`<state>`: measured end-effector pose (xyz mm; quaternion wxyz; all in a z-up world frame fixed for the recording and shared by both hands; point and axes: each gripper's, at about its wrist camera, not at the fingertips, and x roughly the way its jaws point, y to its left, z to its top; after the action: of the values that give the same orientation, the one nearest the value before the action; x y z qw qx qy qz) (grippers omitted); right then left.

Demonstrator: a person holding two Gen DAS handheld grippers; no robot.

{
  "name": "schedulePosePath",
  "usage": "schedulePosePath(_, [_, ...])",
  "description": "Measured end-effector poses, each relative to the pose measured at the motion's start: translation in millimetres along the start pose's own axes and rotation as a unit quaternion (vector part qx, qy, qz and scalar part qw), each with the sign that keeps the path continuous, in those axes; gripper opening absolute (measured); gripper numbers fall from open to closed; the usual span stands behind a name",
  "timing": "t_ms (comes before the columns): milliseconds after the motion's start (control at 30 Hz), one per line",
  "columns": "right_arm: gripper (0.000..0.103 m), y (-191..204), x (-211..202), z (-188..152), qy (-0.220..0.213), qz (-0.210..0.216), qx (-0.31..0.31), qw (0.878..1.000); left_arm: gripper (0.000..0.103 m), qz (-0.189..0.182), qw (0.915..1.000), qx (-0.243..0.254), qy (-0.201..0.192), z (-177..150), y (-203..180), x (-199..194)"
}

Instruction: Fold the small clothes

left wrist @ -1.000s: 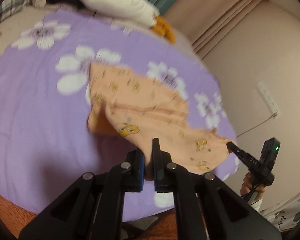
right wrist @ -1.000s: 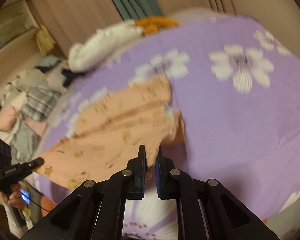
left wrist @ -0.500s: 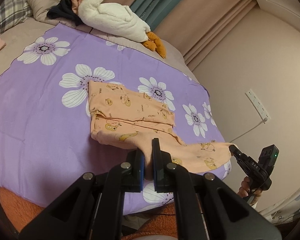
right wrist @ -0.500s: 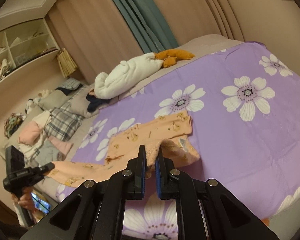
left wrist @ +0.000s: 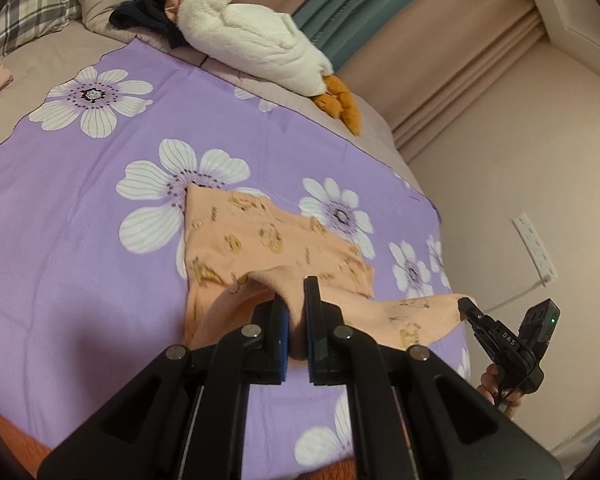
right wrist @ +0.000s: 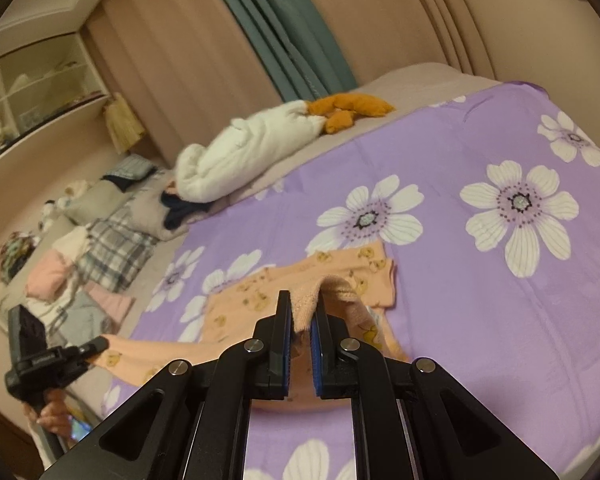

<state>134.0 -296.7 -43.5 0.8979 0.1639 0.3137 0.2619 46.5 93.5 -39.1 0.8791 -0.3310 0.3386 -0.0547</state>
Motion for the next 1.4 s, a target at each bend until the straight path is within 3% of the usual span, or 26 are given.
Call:
schedulePosePath(267, [0.010, -18, 76, 26, 0.037, -0.025, 0.032, 0.998, 0.006, 0.028, 0.9990, -0.030, 0.018, 44, 26, 68])
schedulePosePath(433, [0.010, -27, 125, 39, 0.064, -0.028, 0.046, 0.997, 0.006, 0.103, 0.9944, -0.006, 0.025, 60, 35, 114])
schedulePosePath(833, [0.010, -46, 197, 50, 0.108, -0.087, 0.055, 0.989, 0.009, 0.110, 0.9925, -0.016, 0.051, 91, 70, 180])
schedulePosePath(1000, [0.010, -62, 216, 52, 0.126, -0.077, 0.089, 0.985, 0.009, 0.107, 0.9910, -0.041, 0.069, 94, 88, 196])
schedulePosePath(1067, [0.010, -66, 218, 54, 0.124, -0.077, 0.091, 0.985, 0.011, 0.103, 0.9915, -0.042, 0.067, 95, 89, 196])
schedulePosePath(1100, [0.010, -68, 217, 56, 0.120, -0.073, 0.094, 0.986, 0.017, 0.103, 0.9918, -0.040, 0.064, 96, 89, 196])
schedulePosePath(1133, [0.011, -69, 217, 57, 0.118, -0.071, 0.098, 0.986, 0.026, 0.110, 0.9917, -0.038, 0.056, 97, 90, 195])
schedulePosePath(1167, [0.015, -71, 217, 59, 0.115, -0.070, 0.102, 0.986, 0.029, 0.126, 0.9903, -0.035, 0.045, 99, 90, 193])
schedulePosePath(1233, [0.030, -73, 213, 63, 0.101, -0.086, 0.103, 0.986, 0.031, 0.146, 0.9883, -0.029, 0.032, 102, 90, 190])
schedulePosePath(1267, [0.045, -72, 213, 65, 0.094, -0.095, 0.102, 0.986, 0.031, 0.145, 0.9884, -0.029, 0.033, 104, 92, 190])
schedulePosePath(1300, [0.052, -71, 210, 67, 0.085, -0.100, 0.098, 0.986, 0.031, 0.142, 0.9887, -0.030, 0.037, 105, 93, 189])
schedulePosePath(1367, [0.052, -72, 205, 71, 0.079, -0.101, 0.089, 0.988, 0.037, 0.143, 0.9886, -0.032, 0.036, 106, 95, 186])
schedulePosePath(1400, [0.052, -73, 203, 72, 0.077, -0.104, 0.084, 0.988, 0.045, 0.146, 0.9882, -0.031, 0.032, 106, 96, 183])
